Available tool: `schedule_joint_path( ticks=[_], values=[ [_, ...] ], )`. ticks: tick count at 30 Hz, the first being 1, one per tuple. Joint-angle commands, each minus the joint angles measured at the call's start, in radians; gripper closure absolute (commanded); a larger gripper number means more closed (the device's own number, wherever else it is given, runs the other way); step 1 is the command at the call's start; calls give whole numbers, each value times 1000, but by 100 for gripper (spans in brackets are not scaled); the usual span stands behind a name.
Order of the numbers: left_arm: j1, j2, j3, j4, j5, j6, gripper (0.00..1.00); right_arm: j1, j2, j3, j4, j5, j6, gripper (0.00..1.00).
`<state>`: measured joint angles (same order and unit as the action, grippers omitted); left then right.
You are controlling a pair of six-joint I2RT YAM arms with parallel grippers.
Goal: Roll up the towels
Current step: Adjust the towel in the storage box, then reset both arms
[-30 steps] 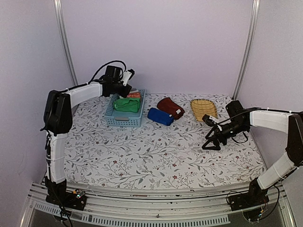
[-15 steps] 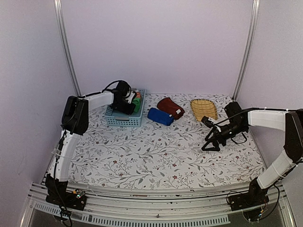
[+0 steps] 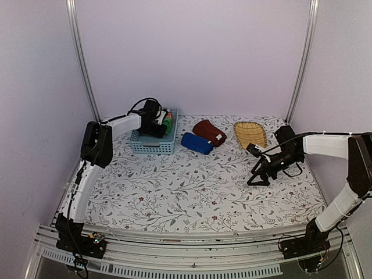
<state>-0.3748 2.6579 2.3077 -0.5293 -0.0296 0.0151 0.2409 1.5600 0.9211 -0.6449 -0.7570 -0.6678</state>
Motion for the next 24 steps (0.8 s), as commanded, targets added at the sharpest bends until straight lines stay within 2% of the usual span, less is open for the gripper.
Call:
schedule_joint_path(
  ticks=[1,9,15,18,21,22,24],
  values=[
    [5,-31,-34,37,55,62,100,-6,2,24,-13,-11,-6,1],
    [-17,-228,-172,32,64,82,100,-6,-84,102,-57,10,6,1],
    [-29,-349,-125,-81,44,103,100,-13,-124,278,-92,109,22,1],
    [-44,-429,-138,-125,37,97,100,-32,-133,406,-37,184,101,1],
    [-61,-545,-207,-128,23,74,99,-53,-161,426,119,314,217,1],
    [-63,-580,-229,-129,17,62,96,-59,-172,417,169,343,273,1],
    [-65,-657,-273,-132,20,41,83,-75,-183,396,257,384,348,1]
  ],
)
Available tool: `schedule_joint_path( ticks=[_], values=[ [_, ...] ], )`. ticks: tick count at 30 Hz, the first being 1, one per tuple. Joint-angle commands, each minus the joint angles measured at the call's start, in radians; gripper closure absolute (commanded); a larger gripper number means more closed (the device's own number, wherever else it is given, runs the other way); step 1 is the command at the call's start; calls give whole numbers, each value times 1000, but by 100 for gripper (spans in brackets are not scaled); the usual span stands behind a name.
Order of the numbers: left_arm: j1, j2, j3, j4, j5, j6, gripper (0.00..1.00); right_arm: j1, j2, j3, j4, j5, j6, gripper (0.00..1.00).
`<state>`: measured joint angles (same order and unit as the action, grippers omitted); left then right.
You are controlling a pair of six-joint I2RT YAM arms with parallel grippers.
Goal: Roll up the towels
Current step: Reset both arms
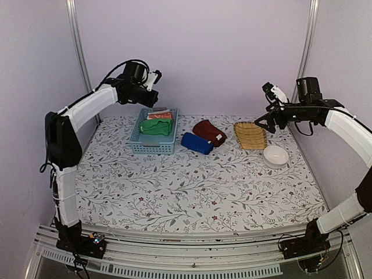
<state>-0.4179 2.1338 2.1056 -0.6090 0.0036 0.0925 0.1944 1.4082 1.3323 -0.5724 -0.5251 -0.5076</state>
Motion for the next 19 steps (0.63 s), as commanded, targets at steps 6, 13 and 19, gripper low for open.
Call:
schedule_joint_path(
  ticks=[6,13,19],
  values=[
    [-43,-413,-396,117,57,-80,6,-42,-28,-52,333,318,428,1],
    [-52,-608,-671,335,81,-76,1,-42,-55,-85,402,333,503,1],
    [-51,-629,-745,394,69,-85,1,-42,-91,-114,404,295,456,1]
  ],
)
